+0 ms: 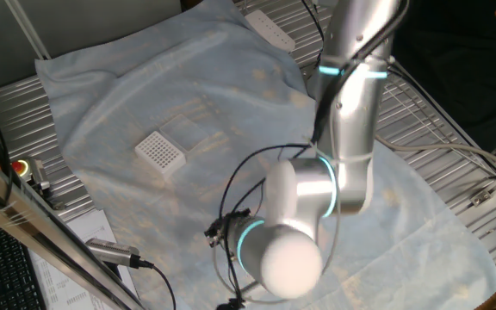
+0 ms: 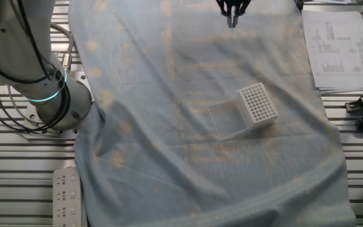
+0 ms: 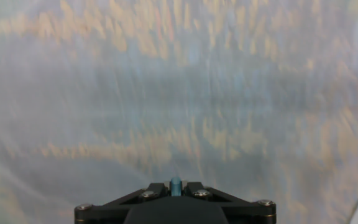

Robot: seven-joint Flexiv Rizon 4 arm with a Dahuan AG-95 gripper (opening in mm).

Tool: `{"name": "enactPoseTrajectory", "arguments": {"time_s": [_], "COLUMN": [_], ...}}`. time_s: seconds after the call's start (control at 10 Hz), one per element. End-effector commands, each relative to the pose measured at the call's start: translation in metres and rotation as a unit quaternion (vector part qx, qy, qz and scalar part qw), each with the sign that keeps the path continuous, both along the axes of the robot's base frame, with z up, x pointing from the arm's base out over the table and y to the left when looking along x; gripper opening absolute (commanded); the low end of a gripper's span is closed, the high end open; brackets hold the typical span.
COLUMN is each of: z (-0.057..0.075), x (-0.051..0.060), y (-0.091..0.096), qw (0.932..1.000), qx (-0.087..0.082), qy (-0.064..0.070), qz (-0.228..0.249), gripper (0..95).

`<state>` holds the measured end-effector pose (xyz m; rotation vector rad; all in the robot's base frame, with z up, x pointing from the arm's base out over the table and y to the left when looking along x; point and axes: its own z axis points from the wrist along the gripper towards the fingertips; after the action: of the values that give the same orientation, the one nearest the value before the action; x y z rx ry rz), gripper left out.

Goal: Insert a medium pipette tip into the holder for medium pipette tips

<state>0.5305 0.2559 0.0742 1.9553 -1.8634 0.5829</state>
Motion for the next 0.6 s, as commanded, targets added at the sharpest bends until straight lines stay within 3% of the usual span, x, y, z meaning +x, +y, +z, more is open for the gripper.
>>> {"name": "enactPoseTrajectory", "arguments": {"time_s": [0.1, 0.5, 0.6], "z": [0.019, 0.049, 0.050], "x": [0.010, 0.018, 0.018], "y": [-0.013, -0.045, -0.047], "qw": [0.9996, 0.9972, 0.9967], "qx": [0.026, 0.068, 0.074], "qy": [0.003, 0.009, 0.010], "qz": [0.008, 0.028, 0.032], "gripper": [0.0, 0.0, 0.0]}}
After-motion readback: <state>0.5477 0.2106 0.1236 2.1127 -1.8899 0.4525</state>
